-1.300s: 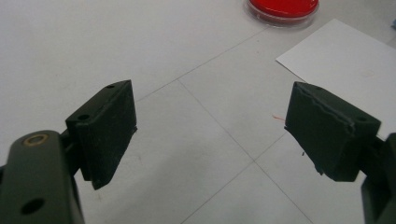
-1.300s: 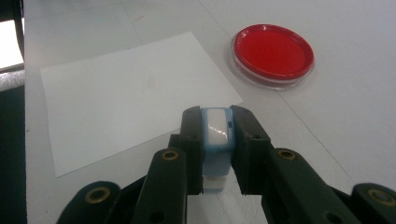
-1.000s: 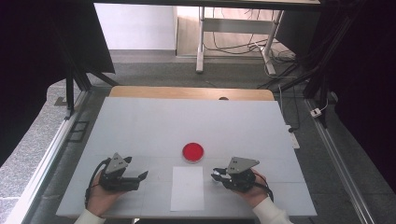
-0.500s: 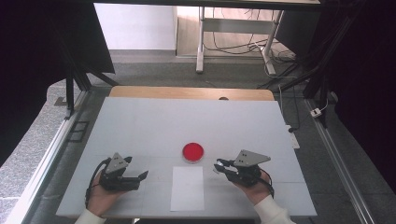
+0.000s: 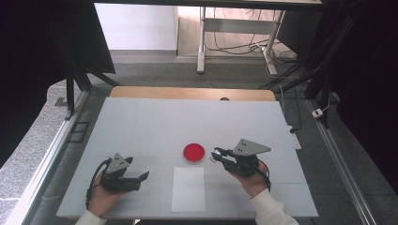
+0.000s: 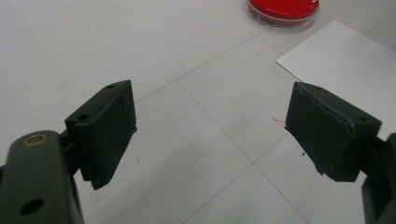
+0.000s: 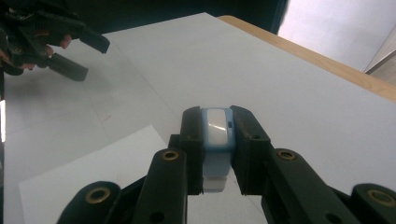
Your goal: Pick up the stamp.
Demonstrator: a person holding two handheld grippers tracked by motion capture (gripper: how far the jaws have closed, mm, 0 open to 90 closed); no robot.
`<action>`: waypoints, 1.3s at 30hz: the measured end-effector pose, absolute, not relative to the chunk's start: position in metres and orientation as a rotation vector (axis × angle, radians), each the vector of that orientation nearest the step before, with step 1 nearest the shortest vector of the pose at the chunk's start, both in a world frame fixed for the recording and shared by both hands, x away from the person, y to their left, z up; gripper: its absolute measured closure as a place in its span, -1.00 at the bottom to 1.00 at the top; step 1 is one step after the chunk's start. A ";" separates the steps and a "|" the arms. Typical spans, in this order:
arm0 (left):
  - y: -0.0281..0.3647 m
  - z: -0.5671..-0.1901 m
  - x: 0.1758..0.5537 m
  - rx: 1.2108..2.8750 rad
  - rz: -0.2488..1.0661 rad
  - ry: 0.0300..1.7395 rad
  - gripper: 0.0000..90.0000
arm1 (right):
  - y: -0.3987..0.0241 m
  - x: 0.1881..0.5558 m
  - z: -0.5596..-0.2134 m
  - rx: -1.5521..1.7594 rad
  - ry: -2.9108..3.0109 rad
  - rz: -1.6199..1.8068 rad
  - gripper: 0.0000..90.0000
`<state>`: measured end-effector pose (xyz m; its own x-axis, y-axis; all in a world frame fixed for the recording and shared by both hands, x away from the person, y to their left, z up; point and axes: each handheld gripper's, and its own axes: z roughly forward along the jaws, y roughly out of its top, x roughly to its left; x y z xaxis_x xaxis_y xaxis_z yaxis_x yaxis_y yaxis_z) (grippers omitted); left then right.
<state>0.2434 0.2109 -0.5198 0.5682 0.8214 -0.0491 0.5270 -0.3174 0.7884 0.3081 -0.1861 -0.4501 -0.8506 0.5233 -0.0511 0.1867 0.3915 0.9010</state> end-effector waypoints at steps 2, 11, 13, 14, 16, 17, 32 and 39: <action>0.211 -0.520 0.243 1.998 0.467 1.079 -0.63 | -0.185 0.309 -0.450 0.622 2.329 1.450 0.67; 0.210 -0.519 0.244 1.995 0.468 1.077 -0.63 | -0.177 0.312 -0.447 0.614 2.322 1.490 0.66; 0.210 -0.519 0.244 1.991 0.467 1.077 -0.63 | -0.176 0.313 -0.448 0.614 2.328 1.495 0.66; 0.210 -0.518 0.244 1.990 0.468 1.076 -0.63 | -0.175 0.313 -0.448 0.612 2.332 1.487 0.67; 0.208 -0.518 0.246 1.988 0.470 1.072 -0.63 | -0.174 0.313 -0.449 0.596 2.333 1.484 0.66; 0.208 -0.517 0.246 1.988 0.470 1.067 -0.63 | -0.173 0.314 -0.449 0.591 2.331 1.485 0.66; 0.194 -0.505 0.244 1.968 0.473 1.009 -0.65 | -0.171 0.314 -0.450 0.597 2.327 1.482 0.66; 0.192 -0.504 0.244 1.962 0.475 1.010 -0.65 | -0.171 0.314 -0.451 0.606 2.325 1.476 0.66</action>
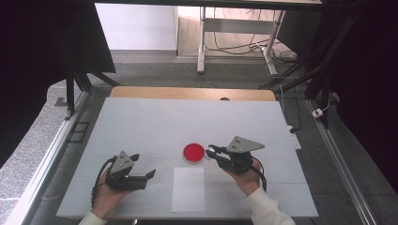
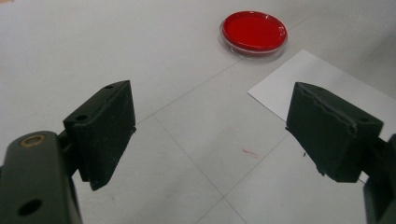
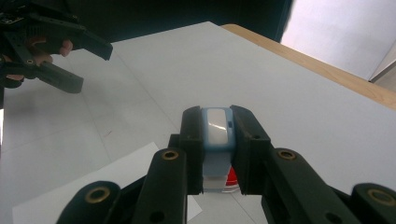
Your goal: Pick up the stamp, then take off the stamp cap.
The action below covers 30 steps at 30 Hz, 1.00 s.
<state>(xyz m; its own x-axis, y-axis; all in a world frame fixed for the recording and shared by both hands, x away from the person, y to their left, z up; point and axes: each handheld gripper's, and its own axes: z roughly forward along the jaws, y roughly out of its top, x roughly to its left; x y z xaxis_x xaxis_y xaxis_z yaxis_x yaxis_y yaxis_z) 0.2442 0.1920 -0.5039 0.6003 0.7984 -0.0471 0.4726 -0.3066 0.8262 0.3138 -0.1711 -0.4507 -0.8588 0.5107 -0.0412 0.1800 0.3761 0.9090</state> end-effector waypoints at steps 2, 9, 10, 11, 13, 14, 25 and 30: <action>0.191 -0.503 0.245 1.957 0.472 1.012 -0.65 | -0.172 0.314 -0.450 0.603 2.321 1.480 0.66; 0.180 -0.494 0.249 1.949 0.467 0.982 -0.65 | -0.174 0.316 -0.450 0.622 2.305 1.496 0.66; 0.179 -0.494 0.251 1.949 0.467 0.979 -0.65 | -0.175 0.317 -0.450 0.622 2.307 1.493 0.66; 0.177 -0.493 0.252 1.951 0.468 0.975 -0.65 | -0.175 0.317 -0.450 0.627 2.307 1.494 0.66; 0.174 -0.493 0.253 1.957 0.466 0.967 -0.65 | -0.175 0.317 -0.449 0.628 2.306 1.495 0.66; 0.172 -0.493 0.254 1.958 0.465 0.966 -0.64 | -0.175 0.317 -0.449 0.629 2.305 1.495 0.66; 0.169 -0.489 0.255 1.960 0.484 0.983 -0.60 | -0.171 0.316 -0.451 0.615 2.297 1.504 0.66; 0.163 -0.488 0.257 1.969 0.482 0.984 -0.61 | -0.170 0.314 -0.452 0.623 2.299 1.505 0.66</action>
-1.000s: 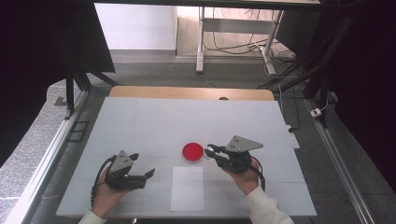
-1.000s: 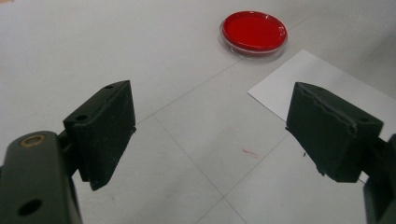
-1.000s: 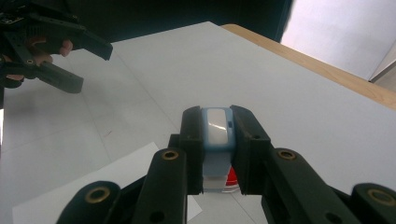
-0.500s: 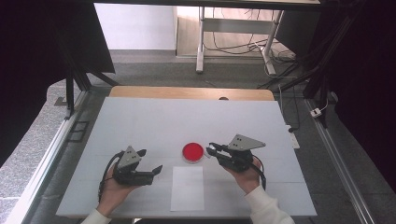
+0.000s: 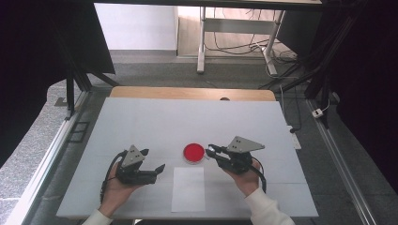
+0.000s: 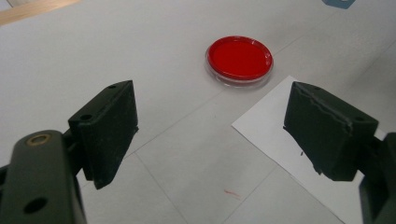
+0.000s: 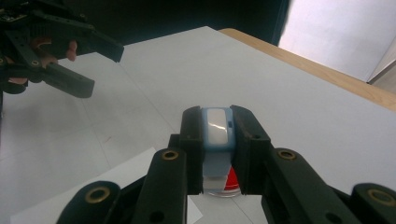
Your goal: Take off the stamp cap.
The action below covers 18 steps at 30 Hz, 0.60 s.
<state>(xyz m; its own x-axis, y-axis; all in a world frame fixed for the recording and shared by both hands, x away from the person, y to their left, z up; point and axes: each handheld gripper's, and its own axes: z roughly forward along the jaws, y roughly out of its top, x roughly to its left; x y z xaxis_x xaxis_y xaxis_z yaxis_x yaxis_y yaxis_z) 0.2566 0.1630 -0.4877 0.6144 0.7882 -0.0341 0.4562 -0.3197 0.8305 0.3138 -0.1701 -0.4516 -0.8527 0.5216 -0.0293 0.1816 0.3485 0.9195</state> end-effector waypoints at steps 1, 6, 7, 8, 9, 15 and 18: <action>0.161 -0.487 0.257 1.969 0.479 0.981 -0.61 | -0.170 0.313 -0.451 0.624 2.295 1.512 0.66; 0.150 -0.485 0.260 1.974 0.457 0.955 -0.61 | -0.170 0.312 -0.450 0.628 2.283 1.519 0.66; 0.147 -0.485 0.261 1.975 0.457 0.950 -0.61 | -0.169 0.312 -0.450 0.629 2.283 1.521 0.66; 0.145 -0.485 0.261 1.978 0.460 0.947 -0.61 | -0.169 0.312 -0.450 0.627 2.284 1.521 0.66; 0.143 -0.485 0.262 1.979 0.461 0.945 -0.61 | -0.168 0.312 -0.450 0.625 2.285 1.517 0.66; 0.135 -0.483 0.265 1.982 0.464 0.929 -0.60 | -0.166 0.310 -0.450 0.617 2.283 1.519 0.66; 0.131 -0.483 0.268 1.982 0.460 0.924 -0.60 | -0.166 0.311 -0.450 0.624 2.282 1.518 0.66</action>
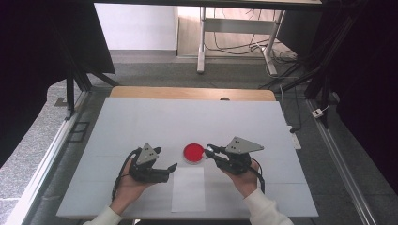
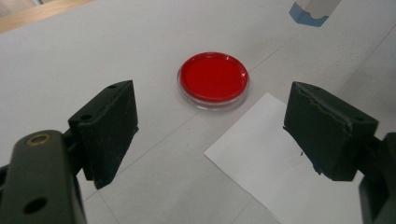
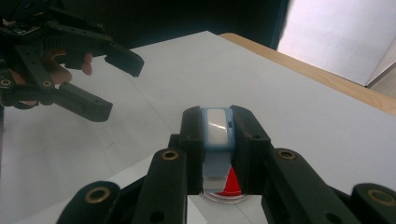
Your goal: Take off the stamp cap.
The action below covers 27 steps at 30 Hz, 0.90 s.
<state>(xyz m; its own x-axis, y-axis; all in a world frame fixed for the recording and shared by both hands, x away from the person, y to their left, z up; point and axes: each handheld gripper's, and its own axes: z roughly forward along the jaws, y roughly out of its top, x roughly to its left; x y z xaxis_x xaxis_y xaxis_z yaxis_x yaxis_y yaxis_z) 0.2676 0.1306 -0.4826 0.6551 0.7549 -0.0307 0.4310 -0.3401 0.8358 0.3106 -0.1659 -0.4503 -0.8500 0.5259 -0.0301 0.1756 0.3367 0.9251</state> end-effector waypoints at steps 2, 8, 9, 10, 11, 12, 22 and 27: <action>0.128 -0.482 0.269 1.988 0.463 0.918 -0.60 | -0.166 0.311 -0.451 0.629 2.282 1.518 0.66; 0.118 -0.481 0.273 2.000 0.461 0.898 -0.59 | -0.166 0.311 -0.451 0.634 2.276 1.521 0.66; 0.117 -0.481 0.273 2.004 0.462 0.893 -0.58 | -0.166 0.311 -0.451 0.635 2.276 1.522 0.66; 0.115 -0.481 0.273 2.005 0.462 0.890 -0.58 | -0.165 0.311 -0.451 0.634 2.278 1.523 0.66; 0.114 -0.481 0.273 2.007 0.462 0.888 -0.58 | -0.165 0.311 -0.451 0.634 2.278 1.522 0.66; 0.112 -0.480 0.274 2.008 0.462 0.887 -0.57 | -0.165 0.311 -0.451 0.633 2.278 1.521 0.66; 0.102 -0.480 0.276 2.013 0.459 0.866 -0.57 | -0.163 0.309 -0.451 0.633 2.274 1.523 0.66; 0.097 -0.480 0.278 2.020 0.454 0.857 -0.56 | -0.161 0.310 -0.453 0.636 2.270 1.525 0.66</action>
<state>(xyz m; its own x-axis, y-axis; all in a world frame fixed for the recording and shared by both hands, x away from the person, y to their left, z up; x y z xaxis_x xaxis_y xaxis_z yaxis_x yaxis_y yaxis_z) 0.2779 0.0973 -0.4804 0.6961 0.7180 -0.0035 0.4004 -0.3841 0.8320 0.3101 -0.1613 -0.4527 -0.8451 0.5341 -0.0255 0.1783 0.3265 0.9282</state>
